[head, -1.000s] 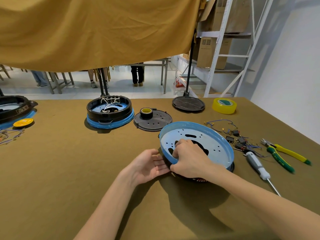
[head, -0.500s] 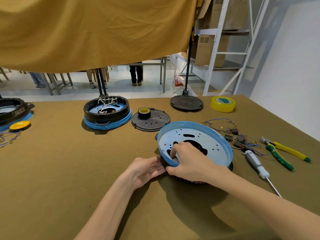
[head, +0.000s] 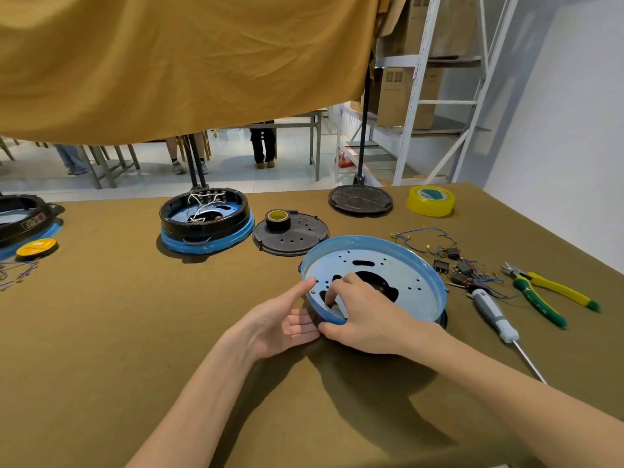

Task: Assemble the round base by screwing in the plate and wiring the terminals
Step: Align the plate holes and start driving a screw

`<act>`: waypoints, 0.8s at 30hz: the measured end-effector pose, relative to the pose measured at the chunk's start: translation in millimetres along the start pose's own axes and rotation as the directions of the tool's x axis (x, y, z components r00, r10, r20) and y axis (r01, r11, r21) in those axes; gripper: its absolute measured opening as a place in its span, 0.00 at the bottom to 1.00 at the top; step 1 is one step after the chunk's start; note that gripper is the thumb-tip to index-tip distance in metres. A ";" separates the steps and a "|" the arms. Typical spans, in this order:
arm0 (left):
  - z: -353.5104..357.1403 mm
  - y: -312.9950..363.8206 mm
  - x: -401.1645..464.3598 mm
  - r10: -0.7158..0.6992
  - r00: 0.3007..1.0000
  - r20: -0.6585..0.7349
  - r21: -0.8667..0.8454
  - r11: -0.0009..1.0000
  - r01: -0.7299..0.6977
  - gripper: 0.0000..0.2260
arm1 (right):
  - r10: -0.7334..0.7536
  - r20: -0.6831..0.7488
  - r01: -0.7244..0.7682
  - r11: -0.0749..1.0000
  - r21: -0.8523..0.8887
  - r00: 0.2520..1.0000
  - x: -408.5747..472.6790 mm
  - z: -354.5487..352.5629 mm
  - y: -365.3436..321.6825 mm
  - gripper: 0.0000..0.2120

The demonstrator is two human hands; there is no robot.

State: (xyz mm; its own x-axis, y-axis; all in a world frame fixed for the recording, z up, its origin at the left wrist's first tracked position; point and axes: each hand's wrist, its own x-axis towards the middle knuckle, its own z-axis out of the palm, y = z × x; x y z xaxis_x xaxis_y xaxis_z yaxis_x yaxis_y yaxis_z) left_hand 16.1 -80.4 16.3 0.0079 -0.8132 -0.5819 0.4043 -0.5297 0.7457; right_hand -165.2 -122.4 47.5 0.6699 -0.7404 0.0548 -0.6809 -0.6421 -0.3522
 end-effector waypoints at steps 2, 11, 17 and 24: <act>1.4 -1.9 1.8 0.025 0.998 -0.054 0.009 1.000 -0.025 0.39 | -0.009 -0.004 0.009 0.999 0.053 1.000 -3.6 -2.1 1.7 0.23; 12.7 -8.3 8.7 0.128 0.978 -0.165 -0.023 0.991 -0.134 0.33 | 0.180 -0.549 -0.069 0.974 0.217 0.817 -35.1 -30.7 47.8 0.08; 16.1 -10.8 9.5 0.148 0.974 -0.172 -0.019 0.988 -0.154 0.36 | 0.506 -0.532 -0.671 0.722 -0.170 0.679 -58.1 -33.3 121.8 0.16; 14.8 -14.7 5.6 0.187 0.968 -0.169 0.019 0.982 -0.186 0.45 | 0.685 -0.351 -0.770 0.583 -0.261 0.638 -69.4 -23.2 149.5 0.18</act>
State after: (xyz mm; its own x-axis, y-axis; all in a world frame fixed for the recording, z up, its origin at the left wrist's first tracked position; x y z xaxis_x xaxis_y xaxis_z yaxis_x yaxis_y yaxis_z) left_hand -3.3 -80.8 6.9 0.2374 -0.8454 -0.4785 0.3780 -0.3733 0.8472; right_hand -320.4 -171.6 12.7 -0.1430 -0.9822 0.1214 -0.9896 0.1437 -0.0032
